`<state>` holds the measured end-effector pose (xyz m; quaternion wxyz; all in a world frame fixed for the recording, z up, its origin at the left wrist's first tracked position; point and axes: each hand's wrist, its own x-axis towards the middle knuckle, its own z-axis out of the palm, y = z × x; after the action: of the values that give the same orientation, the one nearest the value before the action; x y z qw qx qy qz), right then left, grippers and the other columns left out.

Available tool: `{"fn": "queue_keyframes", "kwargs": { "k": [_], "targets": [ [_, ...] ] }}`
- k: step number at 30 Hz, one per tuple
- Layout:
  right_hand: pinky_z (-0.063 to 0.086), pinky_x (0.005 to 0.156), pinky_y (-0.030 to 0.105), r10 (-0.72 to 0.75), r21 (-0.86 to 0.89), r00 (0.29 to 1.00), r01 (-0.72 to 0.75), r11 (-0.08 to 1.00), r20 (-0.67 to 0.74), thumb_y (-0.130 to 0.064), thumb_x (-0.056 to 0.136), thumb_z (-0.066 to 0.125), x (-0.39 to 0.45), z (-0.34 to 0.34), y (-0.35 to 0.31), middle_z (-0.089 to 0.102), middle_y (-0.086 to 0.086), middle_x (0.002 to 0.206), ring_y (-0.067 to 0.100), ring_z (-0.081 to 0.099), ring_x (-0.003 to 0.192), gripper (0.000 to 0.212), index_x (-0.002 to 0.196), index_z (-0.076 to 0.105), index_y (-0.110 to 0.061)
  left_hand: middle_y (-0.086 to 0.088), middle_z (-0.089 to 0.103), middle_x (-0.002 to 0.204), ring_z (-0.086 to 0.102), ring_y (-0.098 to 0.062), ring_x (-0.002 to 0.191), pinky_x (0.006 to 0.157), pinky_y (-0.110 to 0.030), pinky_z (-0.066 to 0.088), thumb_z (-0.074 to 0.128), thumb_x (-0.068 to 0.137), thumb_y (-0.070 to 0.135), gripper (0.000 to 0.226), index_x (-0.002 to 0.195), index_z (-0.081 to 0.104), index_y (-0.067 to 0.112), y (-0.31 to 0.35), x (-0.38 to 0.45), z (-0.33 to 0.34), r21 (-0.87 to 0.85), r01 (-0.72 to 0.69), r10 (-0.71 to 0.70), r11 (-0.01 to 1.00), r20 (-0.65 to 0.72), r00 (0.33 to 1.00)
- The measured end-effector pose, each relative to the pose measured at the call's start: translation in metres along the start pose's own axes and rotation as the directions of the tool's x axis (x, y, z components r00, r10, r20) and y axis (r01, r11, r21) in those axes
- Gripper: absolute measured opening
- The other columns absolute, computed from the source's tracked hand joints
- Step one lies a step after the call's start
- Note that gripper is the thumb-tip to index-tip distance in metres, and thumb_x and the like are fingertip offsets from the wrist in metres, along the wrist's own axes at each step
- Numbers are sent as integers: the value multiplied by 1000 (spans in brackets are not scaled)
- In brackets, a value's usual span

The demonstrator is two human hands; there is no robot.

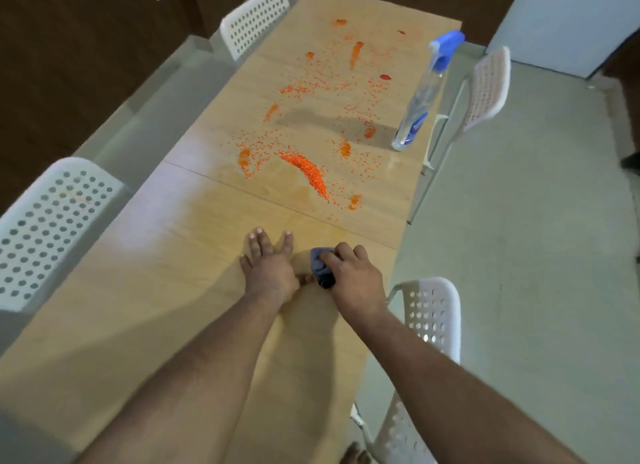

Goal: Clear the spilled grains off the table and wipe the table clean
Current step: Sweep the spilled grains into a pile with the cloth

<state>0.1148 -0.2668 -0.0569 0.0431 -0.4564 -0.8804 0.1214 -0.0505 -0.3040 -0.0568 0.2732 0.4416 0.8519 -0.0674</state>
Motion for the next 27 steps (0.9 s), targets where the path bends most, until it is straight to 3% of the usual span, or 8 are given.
{"fn": "queue_keyframes", "kwargs": {
  "k": [4,10,19,23,27],
  "targets": [
    [34,53,32,2,-1,1000,-2,1000,-25,-8,83,73,6,2,6,58,0,104,28,52,96,31,111,71,-21,-19,-31,169,-27,-36,157,128,-61,3,70,92,62,112,166,-11,40,2,1,1,-23,19,-20,1000,-16,1000],
    [38,56,33,34,-26,998,-35,999,-50,-9,90,64,49,-5,16,57,0,105,28,51,99,30,116,71,-22,-19,-34,167,-28,-37,157,127,-64,5,75,89,59,117,165,-12,40,5,7,0,-53,31,-31,998,-9,999],
    [53,78,42,127,50,991,-125,991,-39,-6,96,56,133,-35,27,56,2,114,28,49,111,51,141,63,-29,-22,-42,162,-31,-42,154,124,-71,5,88,78,53,136,163,-18,43,12,20,-15,-44,63,-59,997,87,994],
    [54,72,42,-40,42,998,42,998,-38,-7,90,60,100,-43,24,56,-1,116,25,48,110,55,140,61,-31,-25,-27,168,-21,-45,157,127,-63,14,91,75,48,131,167,-2,38,21,20,-20,-80,89,-86,993,33,996],
    [47,60,37,-232,-26,970,234,972,67,-16,87,65,74,-21,31,56,-1,111,29,52,106,40,125,69,-28,-18,-10,174,-13,-37,161,128,-57,19,81,80,38,109,168,16,28,35,27,-21,-224,76,-114,972,-157,981]
  ]
}}
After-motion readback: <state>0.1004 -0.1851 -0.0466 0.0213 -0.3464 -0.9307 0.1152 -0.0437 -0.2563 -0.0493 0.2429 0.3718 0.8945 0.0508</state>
